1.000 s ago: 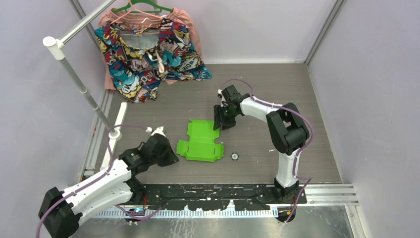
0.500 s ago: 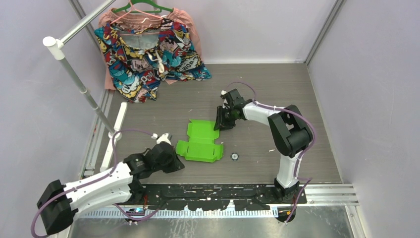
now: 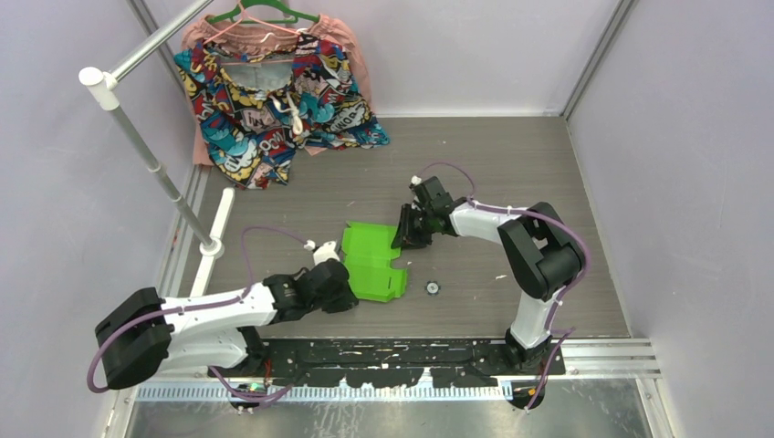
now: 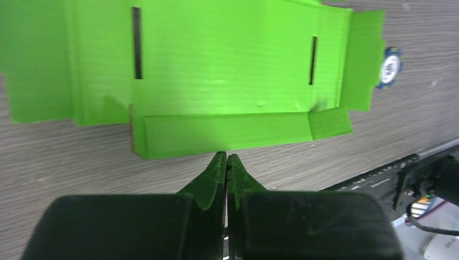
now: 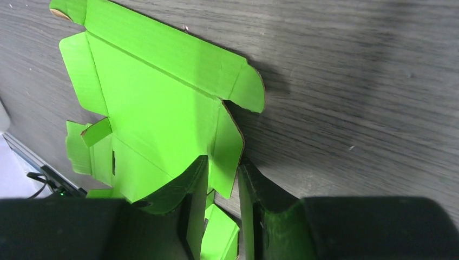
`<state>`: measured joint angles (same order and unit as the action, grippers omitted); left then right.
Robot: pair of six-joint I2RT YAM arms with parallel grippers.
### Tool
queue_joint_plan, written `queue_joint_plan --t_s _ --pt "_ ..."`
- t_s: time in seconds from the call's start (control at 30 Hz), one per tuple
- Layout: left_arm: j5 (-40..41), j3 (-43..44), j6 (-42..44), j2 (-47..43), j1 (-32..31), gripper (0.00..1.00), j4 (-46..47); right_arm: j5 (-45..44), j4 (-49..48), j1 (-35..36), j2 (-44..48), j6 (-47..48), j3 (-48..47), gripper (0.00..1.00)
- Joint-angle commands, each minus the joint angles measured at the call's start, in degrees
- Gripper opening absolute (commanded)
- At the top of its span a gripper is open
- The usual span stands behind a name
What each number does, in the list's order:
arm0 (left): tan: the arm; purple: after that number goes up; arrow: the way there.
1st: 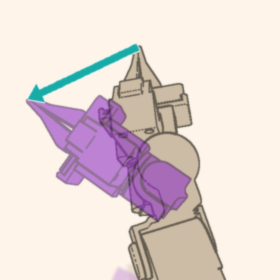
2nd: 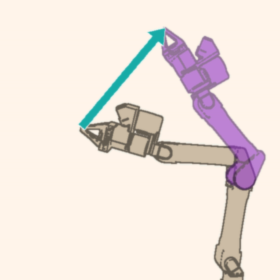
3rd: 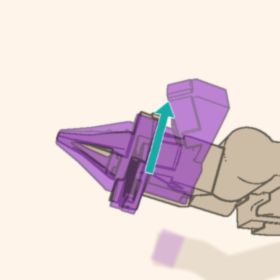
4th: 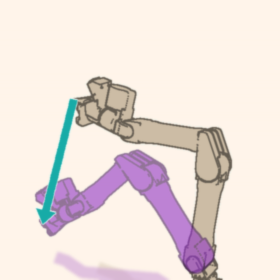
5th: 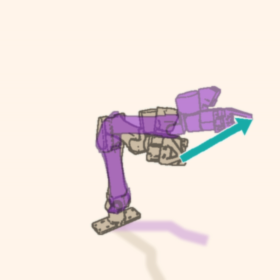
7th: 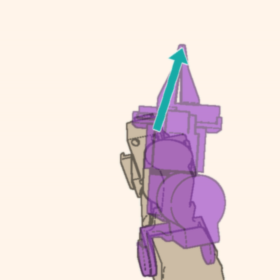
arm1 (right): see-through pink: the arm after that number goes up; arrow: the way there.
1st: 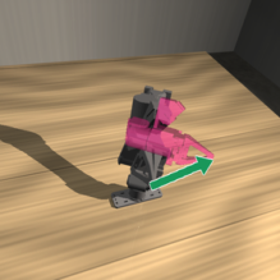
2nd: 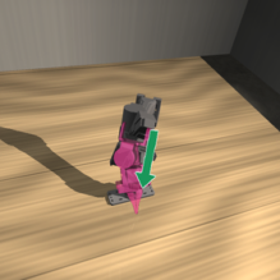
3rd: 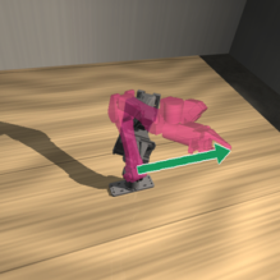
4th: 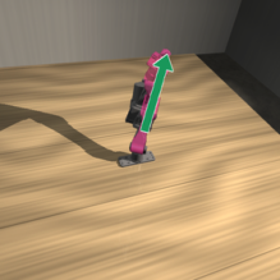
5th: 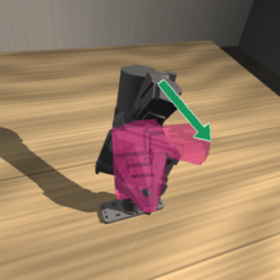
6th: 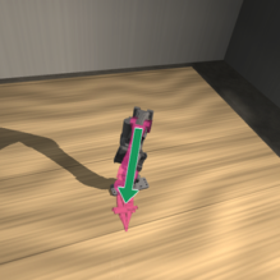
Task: Fold the paper box
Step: Fold the paper box at the center of the board.
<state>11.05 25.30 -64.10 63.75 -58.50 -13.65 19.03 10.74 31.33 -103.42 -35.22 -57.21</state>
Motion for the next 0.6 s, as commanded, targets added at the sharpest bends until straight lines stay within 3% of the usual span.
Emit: queue_joint_plan --t_s 0.0,0.57 --pt "4.01 4.29 0.39 0.94 -1.49 0.01 4.32 -2.23 -0.08 1.28 1.98 -1.84 1.52 0.33" --pt "6.64 8.9 2.68 -0.09 -3.96 0.0 -4.42 -3.21 -1.05 2.74 3.06 -2.9 4.32 0.33"
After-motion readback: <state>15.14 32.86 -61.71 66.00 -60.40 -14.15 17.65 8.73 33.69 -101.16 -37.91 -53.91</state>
